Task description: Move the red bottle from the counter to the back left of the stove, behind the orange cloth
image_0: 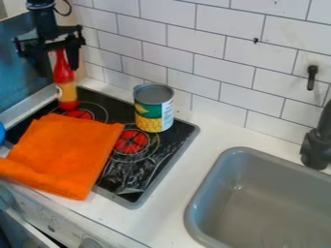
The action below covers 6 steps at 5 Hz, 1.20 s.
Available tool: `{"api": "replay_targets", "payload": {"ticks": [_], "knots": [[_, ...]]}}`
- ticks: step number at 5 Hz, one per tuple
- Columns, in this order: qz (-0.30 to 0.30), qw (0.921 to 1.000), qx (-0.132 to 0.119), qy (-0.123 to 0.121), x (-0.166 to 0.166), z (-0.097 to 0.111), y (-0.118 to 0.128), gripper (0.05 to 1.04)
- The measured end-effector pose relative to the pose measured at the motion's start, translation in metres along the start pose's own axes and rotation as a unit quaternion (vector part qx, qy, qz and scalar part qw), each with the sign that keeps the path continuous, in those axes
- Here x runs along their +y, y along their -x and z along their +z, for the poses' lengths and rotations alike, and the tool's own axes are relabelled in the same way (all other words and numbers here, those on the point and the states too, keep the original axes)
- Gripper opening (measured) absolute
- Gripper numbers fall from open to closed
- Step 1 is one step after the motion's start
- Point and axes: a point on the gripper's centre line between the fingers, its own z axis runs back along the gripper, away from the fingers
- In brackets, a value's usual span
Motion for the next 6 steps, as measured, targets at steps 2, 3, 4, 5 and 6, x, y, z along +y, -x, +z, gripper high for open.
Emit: {"api": "replay_targets", "payload": {"ticks": [2,3,4,5,6], "knots": [[-0.012,0.9976,-0.066,0.016,0.01,0.032,0.012,1.001],[-0.028,0.9964,-0.078,0.02,0.024,0.051,0.043,1.001],[-0.094,0.9919,-0.081,0.027,0.026,0.064,0.089,1.001],[-0.179,0.9794,-0.091,0.024,0.026,0.071,0.115,1.001],[-0.246,0.9648,-0.083,0.038,0.019,0.06,0.128,1.001]]}}
